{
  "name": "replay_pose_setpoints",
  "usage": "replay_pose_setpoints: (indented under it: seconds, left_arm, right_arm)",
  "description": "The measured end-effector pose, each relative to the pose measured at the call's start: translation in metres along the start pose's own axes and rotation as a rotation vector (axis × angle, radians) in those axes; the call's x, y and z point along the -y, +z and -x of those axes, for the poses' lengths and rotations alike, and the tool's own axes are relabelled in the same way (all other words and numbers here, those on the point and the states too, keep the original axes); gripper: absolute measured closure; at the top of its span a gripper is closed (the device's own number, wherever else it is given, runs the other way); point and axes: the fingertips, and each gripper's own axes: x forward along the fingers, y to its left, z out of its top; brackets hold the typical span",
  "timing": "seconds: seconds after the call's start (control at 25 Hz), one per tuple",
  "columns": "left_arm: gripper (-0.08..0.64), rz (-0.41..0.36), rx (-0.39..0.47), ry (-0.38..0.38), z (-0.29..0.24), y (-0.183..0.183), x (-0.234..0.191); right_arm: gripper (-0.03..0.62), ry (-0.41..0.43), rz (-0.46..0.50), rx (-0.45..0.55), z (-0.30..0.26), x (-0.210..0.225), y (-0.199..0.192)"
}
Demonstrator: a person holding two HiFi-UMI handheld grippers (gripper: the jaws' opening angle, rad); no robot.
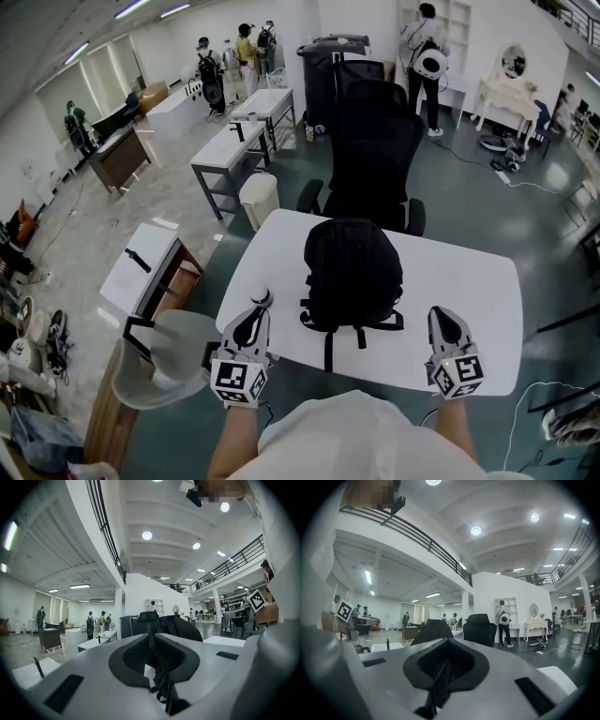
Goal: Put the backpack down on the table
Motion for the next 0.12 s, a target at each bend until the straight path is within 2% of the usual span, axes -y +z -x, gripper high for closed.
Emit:
replay_pose_setpoints:
  seconds: [0.12]
  left_arm:
    - [0.509,-0.002,0.000,-0.003,-0.0012,-0.0005,0.0015]
  right_arm:
    - [0.575,0.001,0.001,0.001,-0.0004,0.0008,-0.0003]
